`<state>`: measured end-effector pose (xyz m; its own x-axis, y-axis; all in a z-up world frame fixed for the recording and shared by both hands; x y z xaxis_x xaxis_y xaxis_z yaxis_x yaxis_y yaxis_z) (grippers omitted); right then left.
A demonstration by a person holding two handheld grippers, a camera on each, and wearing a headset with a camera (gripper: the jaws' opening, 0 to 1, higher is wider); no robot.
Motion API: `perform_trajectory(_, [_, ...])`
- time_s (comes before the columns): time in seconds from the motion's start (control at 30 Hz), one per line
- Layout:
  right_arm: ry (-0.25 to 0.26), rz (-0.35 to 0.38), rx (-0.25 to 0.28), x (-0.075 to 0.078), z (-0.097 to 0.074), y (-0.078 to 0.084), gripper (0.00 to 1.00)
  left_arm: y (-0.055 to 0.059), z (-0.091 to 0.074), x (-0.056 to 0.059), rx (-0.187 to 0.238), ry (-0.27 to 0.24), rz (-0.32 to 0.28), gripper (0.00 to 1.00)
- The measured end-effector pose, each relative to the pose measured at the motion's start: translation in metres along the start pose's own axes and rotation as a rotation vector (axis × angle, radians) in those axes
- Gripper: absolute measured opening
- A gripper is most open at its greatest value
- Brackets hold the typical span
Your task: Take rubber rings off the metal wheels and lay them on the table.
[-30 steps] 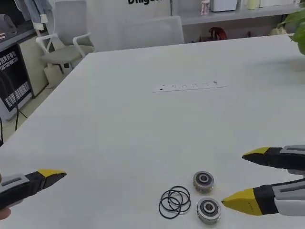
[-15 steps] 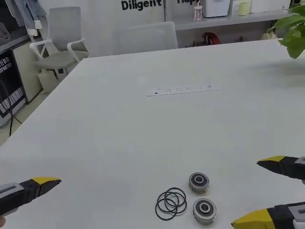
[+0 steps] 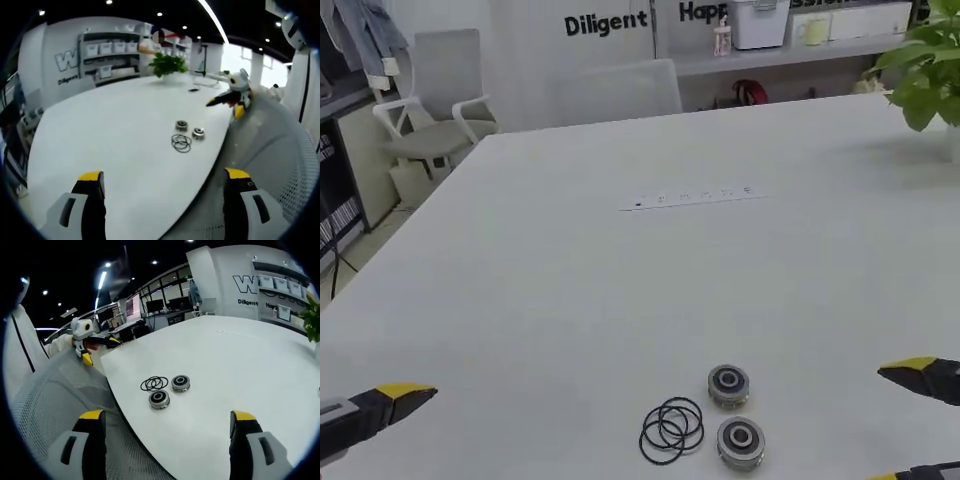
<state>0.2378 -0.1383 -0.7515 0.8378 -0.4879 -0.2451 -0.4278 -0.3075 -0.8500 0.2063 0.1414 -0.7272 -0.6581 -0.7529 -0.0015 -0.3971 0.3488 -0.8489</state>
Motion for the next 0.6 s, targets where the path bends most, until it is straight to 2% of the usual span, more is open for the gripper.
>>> perform_trajectory(0.37, [0.007, 0.026, -0.033, -0.004, -0.001, 0.012, 1.00, 0.005, 0.001, 0.000, -0.004, 0.000, -0.015, 1.00])
perform_trajectory(0.6, [-0.003, 0.031, -0.052, -0.006, 0.001, 0.015, 1.00, 0.003, 0.001, 0.001, 0.005, -0.005, -0.027, 1.00])
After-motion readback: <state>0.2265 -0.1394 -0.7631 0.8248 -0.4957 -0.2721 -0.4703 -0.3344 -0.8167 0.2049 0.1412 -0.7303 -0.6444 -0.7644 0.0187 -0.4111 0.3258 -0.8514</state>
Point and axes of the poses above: the centre of the closed fingertips' face, and the gripper's own axes: z roughly forward along the fingers, x roughly to its right, y roughly out of its underside, the point moved 1 cm from there along -z, roughly backward along the fingers, and after that the axes turned 5 degrees about -y, right-handed, at the moved point
